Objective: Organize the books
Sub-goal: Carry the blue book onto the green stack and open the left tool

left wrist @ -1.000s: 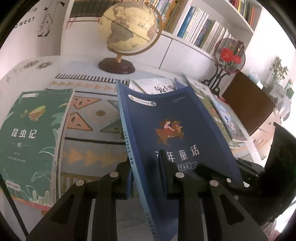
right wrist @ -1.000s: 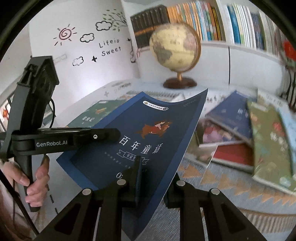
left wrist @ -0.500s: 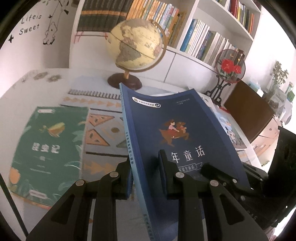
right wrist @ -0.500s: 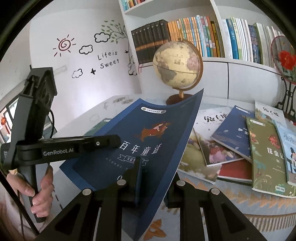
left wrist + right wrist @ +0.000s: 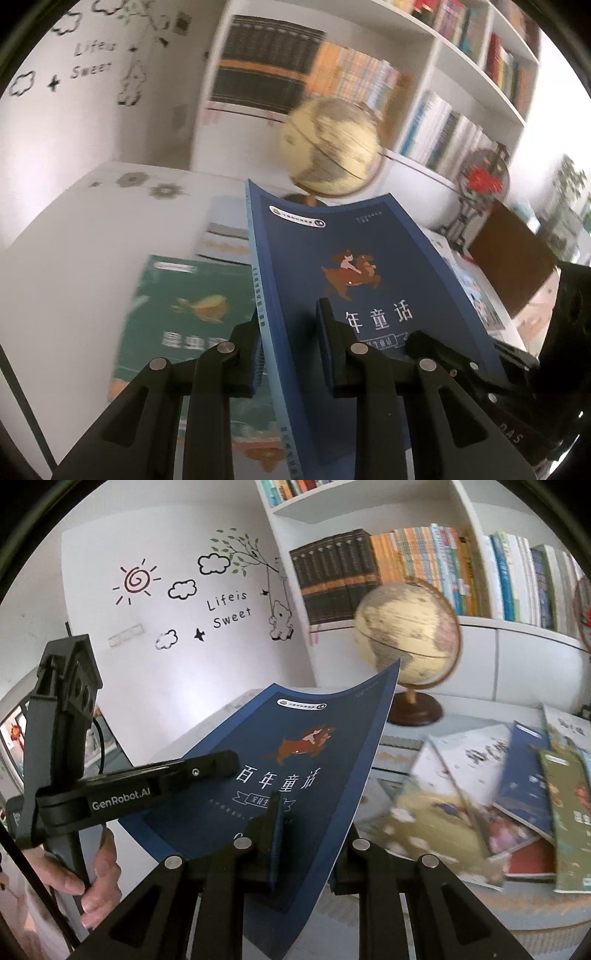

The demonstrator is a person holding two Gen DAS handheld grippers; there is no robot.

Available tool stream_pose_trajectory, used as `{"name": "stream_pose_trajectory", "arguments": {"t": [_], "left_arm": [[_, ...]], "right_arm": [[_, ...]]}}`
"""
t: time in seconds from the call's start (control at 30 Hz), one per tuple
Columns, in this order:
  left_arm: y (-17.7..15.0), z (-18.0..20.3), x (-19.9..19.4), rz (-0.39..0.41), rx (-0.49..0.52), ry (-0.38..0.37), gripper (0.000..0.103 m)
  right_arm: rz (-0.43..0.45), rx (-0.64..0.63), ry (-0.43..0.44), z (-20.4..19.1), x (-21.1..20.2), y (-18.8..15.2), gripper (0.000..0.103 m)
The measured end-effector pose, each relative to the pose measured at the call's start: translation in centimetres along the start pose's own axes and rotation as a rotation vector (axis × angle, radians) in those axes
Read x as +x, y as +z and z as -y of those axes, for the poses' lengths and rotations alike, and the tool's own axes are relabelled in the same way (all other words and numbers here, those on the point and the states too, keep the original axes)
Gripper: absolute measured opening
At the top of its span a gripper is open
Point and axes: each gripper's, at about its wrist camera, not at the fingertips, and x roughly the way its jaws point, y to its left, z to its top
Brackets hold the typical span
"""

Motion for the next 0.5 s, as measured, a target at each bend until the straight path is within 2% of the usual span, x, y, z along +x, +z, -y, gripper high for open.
{"name": "stream_pose_trajectory", "arguments": {"t": [0.17,0.5], "left_arm": [[0.2,-4.1,0.0,0.009,-0.043,0.045,0.021],[-0.7,-10.0,2.5,-0.055,-0.162,0.085,0.021]], "right_arm": [[-0.012,0.023,0.015,-2.4,3.5,0.3,0.018],[-0.051,0.110,0.001,-4.7,10.1,-1.8,0.018]]}}
